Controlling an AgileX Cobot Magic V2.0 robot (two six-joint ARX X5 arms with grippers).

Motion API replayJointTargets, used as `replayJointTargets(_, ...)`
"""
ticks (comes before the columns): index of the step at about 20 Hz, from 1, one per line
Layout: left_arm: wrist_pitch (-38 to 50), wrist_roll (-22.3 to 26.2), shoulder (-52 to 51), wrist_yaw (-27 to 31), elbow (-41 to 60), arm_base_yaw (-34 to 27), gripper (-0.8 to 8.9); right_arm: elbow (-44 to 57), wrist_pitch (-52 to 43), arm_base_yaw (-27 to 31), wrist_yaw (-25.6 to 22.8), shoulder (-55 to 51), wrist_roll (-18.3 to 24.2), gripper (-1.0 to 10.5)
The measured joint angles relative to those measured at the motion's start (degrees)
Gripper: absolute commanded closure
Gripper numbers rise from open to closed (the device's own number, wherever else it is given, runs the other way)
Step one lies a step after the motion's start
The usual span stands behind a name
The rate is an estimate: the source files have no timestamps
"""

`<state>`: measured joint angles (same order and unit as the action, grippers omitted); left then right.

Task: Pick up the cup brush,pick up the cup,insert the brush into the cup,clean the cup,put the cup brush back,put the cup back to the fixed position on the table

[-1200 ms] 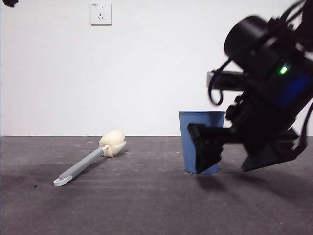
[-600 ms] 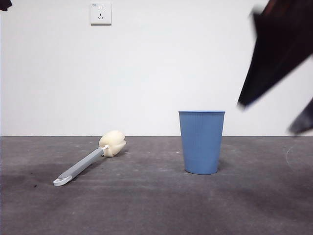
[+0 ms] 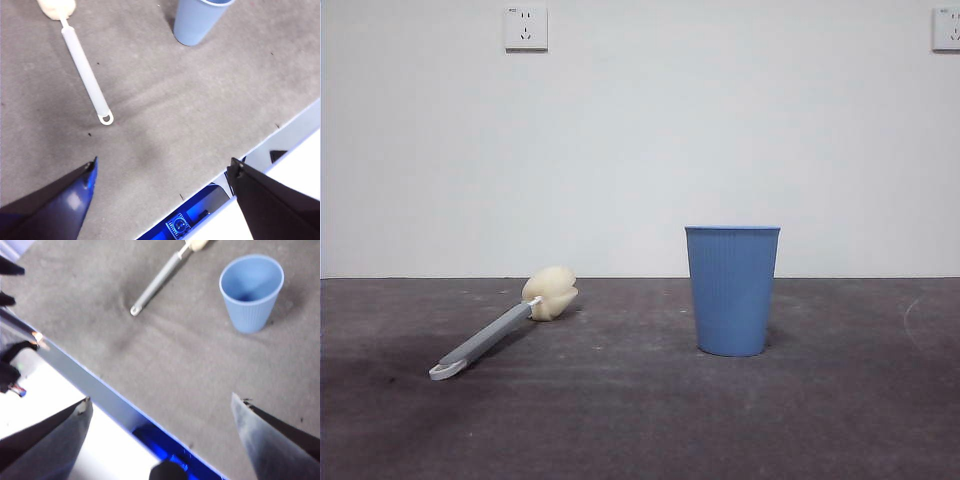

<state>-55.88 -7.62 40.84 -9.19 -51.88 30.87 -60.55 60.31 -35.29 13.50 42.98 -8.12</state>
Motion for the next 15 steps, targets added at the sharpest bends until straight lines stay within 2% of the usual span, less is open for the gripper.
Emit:
replayJointTargets(2, -0.02, 0.61, 0.00, -0.04, 0.00, 0.00, 4.15, 0.00, 2.21, 0.00, 0.00, 0.09, 0.31, 4.8)
replayJointTargets(3, -0.07, 0.79, 0.00, -0.04, 0.00, 0.00, 5.18, 0.00, 2.62, 0.00, 0.00, 0.22, 0.44, 5.3)
replayJointTargets(5, -0.24, 1.01, 0.00, -0.07, 0.00, 0.00, 7.82, 0.00, 2.71, 0.00, 0.00, 0.22, 0.46, 9.2)
replayJointTargets(6, -0.33, 1.01, 0.00, -0.07, 0.00, 0.00, 8.22, 0.00, 2.69, 0.00, 0.00, 0.22, 0.66, 9.5)
replayJointTargets(13, -0.33, 1.16, 0.00, 0.02, 0.00, 0.00, 8.17, 0.00, 1.18, 0.00, -0.04, 0.22, 1.68, 9.5)
replayJointTargets(15, -0.35, 1.18, 0.00, 0.04, 0.00, 0.00, 8.17, 0.00, 1.49, 0.00, -0.04, 0.20, 0.57, 9.5)
